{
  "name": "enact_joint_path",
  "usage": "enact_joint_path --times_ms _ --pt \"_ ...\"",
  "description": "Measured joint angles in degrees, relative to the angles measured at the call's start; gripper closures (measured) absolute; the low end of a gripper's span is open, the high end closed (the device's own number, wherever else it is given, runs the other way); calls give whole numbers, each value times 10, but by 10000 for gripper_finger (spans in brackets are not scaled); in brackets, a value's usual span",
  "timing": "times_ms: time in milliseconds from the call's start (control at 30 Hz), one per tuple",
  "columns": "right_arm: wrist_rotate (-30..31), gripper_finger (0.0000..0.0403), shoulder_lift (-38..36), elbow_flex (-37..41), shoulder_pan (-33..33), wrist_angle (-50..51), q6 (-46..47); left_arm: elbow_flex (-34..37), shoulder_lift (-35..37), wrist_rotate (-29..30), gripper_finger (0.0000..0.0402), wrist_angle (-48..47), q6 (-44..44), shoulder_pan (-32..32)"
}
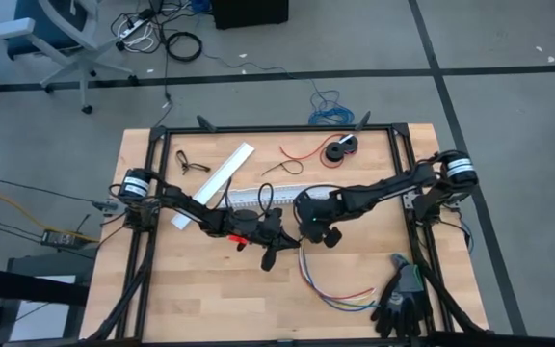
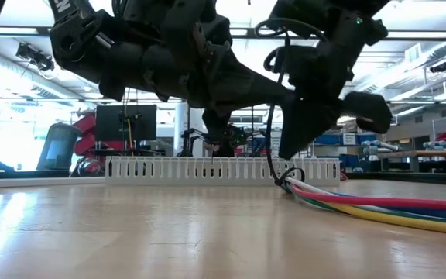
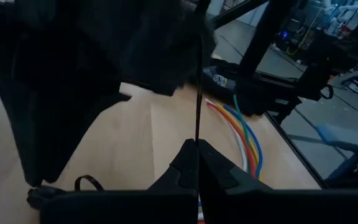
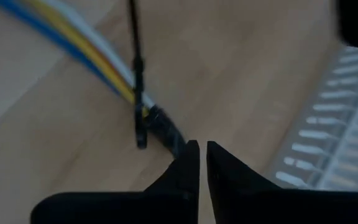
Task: Ziptie cables
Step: Wrap the cables together using the left black zip tie
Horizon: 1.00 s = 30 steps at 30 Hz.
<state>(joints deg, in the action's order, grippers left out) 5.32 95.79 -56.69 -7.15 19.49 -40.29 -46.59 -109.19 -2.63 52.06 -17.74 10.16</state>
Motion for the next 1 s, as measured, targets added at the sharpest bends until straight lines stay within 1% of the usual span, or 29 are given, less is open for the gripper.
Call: enact_joint_path --times_ms 167,400,500,700,933,1000 --pt "-3 359 18 0 -9 -8 -59 0 0 -5 401 8 27 13" --pt "-17 336 25 1 -14 -16 -131 0 0 -5 401 11 34 23" --pt "-25 335 31 1 -14 -19 -155 0 0 -5 401 14 31 23" --pt "-25 336 53 0 -6 -24 -188 0 0 0 401 -2 -6 23" --pt "-25 337 59 0 -4 -34 -185 0 0 -1 401 -17 -6 27" --pt "-27 340 59 0 -1 -35 -185 0 0 -18 401 -18 -3 28"
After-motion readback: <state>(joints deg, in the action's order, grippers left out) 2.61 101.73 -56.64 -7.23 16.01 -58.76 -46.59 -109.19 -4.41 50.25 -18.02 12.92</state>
